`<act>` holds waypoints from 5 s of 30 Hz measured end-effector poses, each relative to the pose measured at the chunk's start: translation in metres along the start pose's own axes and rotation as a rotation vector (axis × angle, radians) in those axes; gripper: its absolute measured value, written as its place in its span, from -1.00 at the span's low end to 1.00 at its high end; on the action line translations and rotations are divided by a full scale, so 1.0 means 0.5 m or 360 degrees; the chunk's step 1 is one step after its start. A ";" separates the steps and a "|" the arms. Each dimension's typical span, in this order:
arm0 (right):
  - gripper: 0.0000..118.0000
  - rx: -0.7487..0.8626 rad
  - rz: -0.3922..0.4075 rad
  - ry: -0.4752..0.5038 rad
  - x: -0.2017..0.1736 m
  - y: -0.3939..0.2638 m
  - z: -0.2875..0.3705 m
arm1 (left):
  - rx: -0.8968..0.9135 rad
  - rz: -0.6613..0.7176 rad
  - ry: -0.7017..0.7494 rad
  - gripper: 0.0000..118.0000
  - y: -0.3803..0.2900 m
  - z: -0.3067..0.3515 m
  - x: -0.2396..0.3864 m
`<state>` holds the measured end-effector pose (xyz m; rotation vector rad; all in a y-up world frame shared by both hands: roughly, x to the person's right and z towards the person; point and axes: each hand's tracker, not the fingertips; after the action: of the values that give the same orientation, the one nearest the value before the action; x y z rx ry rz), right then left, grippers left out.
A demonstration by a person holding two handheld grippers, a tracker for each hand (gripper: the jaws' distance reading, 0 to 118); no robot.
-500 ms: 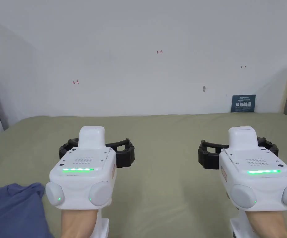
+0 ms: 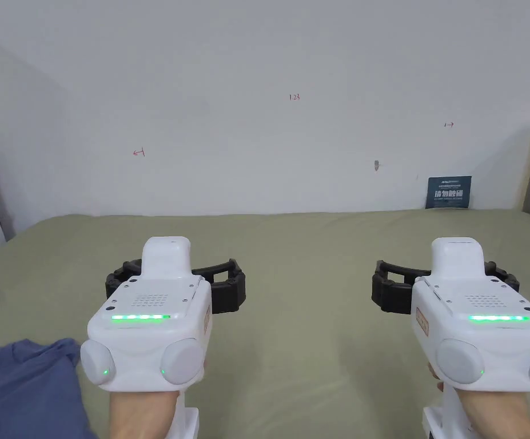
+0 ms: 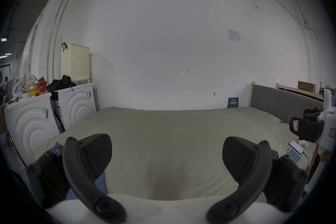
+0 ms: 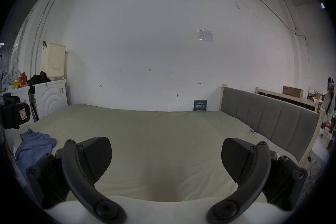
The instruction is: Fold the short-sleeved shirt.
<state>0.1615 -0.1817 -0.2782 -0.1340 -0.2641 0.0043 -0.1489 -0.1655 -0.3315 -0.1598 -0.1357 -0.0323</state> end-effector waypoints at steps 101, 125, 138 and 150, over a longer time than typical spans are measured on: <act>1.00 0.0001 0.0072 0.0009 -0.021 0.001 0.026 | -0.0001 -0.0016 -0.0009 1.00 -0.002 0.019 0.003; -0.23 0.0030 0.0055 -0.0009 -0.017 0.003 0.018 | -0.0016 -0.0034 -0.0008 0.64 -0.002 0.011 0.000; -0.99 -0.0001 0.0066 0.0002 -0.030 0.042 0.020 | -0.0075 0.0004 0.0025 -1.00 -0.005 -0.018 0.007; -0.99 -0.0027 0.0101 0.0299 -0.184 0.044 -0.039 | -0.0106 0.0056 0.0351 -1.00 0.001 0.013 -0.180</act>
<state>0.0781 -0.1647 -0.3238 -0.1584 -0.0725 0.0521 -0.2391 -0.1621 -0.3376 -0.2242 0.0885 -0.0191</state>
